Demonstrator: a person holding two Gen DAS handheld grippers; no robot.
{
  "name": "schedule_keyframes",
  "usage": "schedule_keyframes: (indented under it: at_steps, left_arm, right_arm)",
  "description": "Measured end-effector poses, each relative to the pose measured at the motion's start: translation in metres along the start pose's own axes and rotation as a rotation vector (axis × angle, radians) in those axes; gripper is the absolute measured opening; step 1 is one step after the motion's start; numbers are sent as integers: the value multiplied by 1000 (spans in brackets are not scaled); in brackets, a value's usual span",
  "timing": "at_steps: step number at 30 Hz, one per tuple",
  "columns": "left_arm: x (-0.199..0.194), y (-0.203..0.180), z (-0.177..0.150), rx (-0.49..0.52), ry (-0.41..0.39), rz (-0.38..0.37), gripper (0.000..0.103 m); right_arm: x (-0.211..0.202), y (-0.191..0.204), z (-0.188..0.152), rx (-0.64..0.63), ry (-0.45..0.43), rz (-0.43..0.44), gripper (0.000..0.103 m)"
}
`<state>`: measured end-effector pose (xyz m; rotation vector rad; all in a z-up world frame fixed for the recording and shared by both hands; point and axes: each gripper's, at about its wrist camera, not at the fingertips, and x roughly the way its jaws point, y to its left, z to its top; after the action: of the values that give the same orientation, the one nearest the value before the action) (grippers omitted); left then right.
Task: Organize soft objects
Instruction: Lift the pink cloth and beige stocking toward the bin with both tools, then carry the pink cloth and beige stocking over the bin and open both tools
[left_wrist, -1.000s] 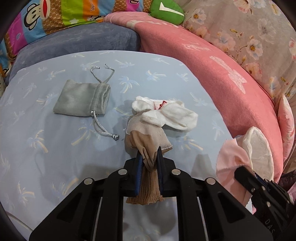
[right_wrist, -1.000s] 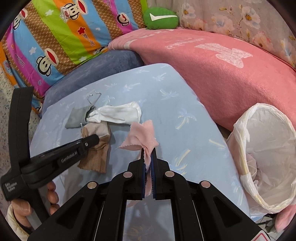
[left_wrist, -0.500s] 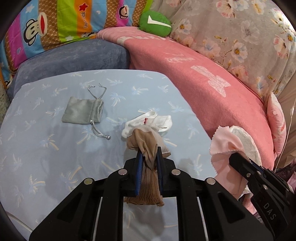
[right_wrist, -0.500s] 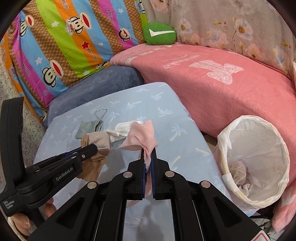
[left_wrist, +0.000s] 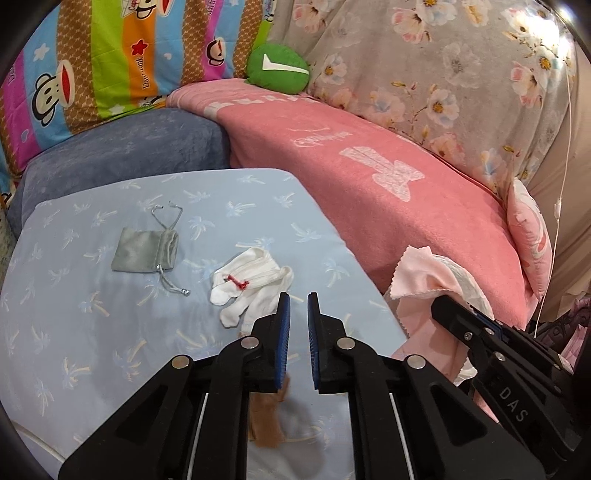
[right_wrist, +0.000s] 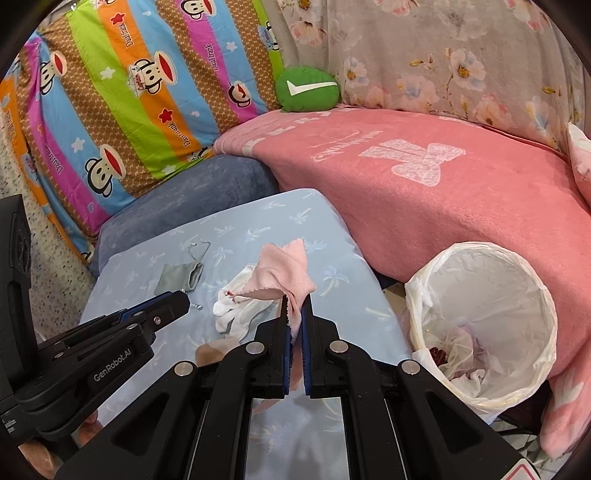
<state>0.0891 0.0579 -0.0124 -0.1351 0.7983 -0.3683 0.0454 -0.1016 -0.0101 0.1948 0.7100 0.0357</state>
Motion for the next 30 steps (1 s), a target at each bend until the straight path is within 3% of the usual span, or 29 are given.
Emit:
schedule_keyframes:
  at_steps: [8, 9, 10, 12, 14, 18, 23, 28, 30]
  left_arm:
    - [5, 1, -7, -6, 51, -7, 12]
    - [8, 5, -11, -6, 68, 4, 24]
    - [10, 7, -15, -7, 79, 16, 43]
    - [12, 14, -25, -20, 93, 50, 65]
    - [19, 22, -34, -34, 115, 62, 65]
    - [38, 37, -48, -73, 166, 101, 64]
    - [53, 47, -59, -108, 219, 94, 46]
    - [55, 42, -59, -101, 239, 55, 10]
    - [49, 39, -57, -90, 227, 41, 9]
  right_arm:
    - [-8, -10, -3, 19, -10, -4, 4]
    - [-9, -10, -4, 22, -9, -3, 4]
    - [-9, -10, -6, 24, -8, -2, 4]
    - [-9, -11, -9, 26, -3, 0, 4]
    - [-7, -10, -13, 28, 7, 3, 4]
    - [0, -8, -20, 29, 33, 10, 4]
    - [7, -6, -24, 22, 51, 13, 4]
    - [10, -6, -23, 22, 58, 13, 4]
    - [9, -6, -23, 23, 55, 12, 4]
